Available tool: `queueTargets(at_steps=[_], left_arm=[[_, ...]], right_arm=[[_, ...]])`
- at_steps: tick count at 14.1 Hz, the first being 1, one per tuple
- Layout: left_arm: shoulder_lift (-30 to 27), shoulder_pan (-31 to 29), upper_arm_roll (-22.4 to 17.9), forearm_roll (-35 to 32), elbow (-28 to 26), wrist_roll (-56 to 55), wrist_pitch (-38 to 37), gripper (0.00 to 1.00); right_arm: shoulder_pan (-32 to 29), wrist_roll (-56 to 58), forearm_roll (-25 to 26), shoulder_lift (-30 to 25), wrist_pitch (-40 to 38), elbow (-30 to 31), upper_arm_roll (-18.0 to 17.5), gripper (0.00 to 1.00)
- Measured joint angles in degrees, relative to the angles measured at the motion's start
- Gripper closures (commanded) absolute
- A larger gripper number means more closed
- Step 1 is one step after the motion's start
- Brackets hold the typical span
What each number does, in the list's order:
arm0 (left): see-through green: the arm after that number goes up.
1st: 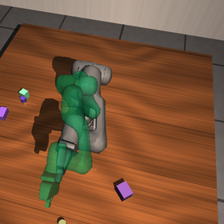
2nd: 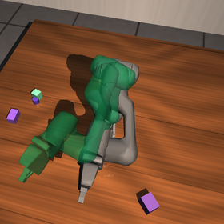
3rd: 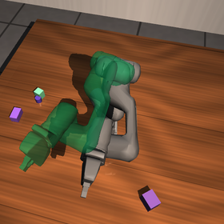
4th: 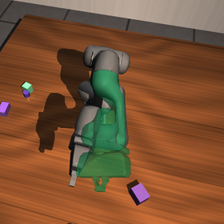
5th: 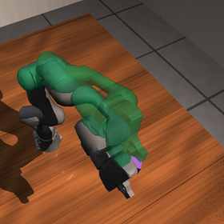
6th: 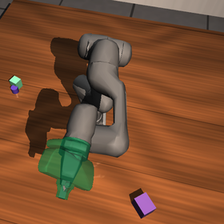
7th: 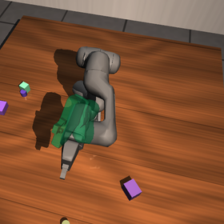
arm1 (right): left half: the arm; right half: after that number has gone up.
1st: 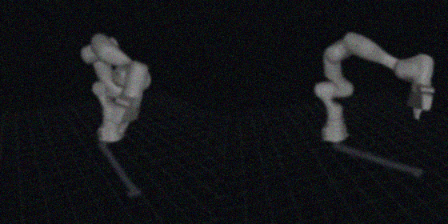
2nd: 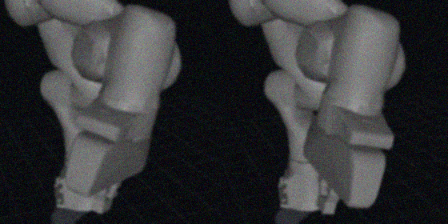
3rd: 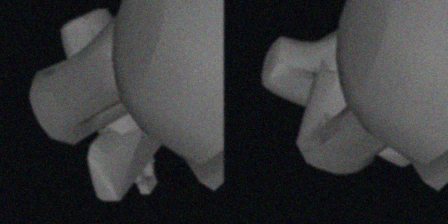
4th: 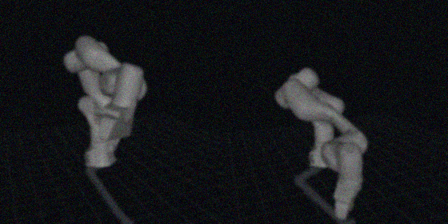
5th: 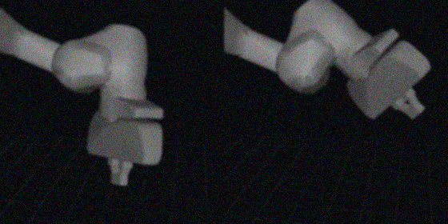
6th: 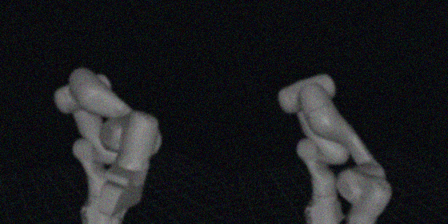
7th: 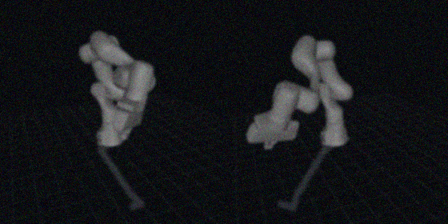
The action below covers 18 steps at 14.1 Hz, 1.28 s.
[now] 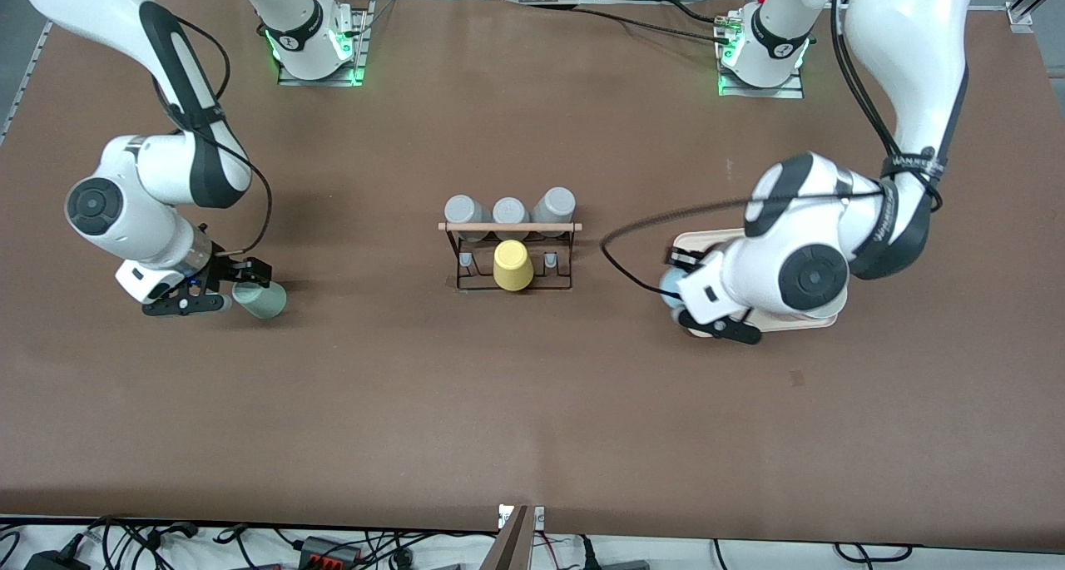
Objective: Hang scattered cups on rack with three cups
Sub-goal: 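Carry the blue cup over while the right gripper grasps the teal cup, then hang the blue cup while the right gripper lifts the teal cup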
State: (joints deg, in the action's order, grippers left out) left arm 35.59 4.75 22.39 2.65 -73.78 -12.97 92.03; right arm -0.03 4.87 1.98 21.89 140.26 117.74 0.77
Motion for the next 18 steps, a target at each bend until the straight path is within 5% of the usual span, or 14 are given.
queueTargets(at_steps=[4, 8, 11, 14, 18], left_arm=[[0.7, 4.7, 1.1, 6.2, 6.4, -13.1, 0.0, 0.99], [4.3, 8.2, 1.1, 10.6, 10.1, -26.4, 0.3, 0.99], [6.9, 8.7, 1.1, 12.5, 10.8, -29.5, 2.1, 0.99], [8.5, 9.7, 1.1, 12.6, 10.9, -29.7, 4.8, 0.99], [10.2, 10.9, 1.0, 12.6, 10.9, -29.8, 5.4, 0.99]], right_arm=[[-0.3, 0.0, 0.0, 2.2, 2.7, 0.1, 0.0, 0.03], [-0.4, 0.2, 0.0, 2.4, 2.8, 0.0, 0.0, 0.46], [-0.4, 0.2, 0.0, 2.3, 2.9, -0.4, 0.0, 0.64], [-0.2, 0.2, 0.0, 2.1, 0.5, -2.8, -0.4, 0.67], [1.9, -0.9, -0.1, 0.7, -15.1, -13.0, -0.9, 0.67]])
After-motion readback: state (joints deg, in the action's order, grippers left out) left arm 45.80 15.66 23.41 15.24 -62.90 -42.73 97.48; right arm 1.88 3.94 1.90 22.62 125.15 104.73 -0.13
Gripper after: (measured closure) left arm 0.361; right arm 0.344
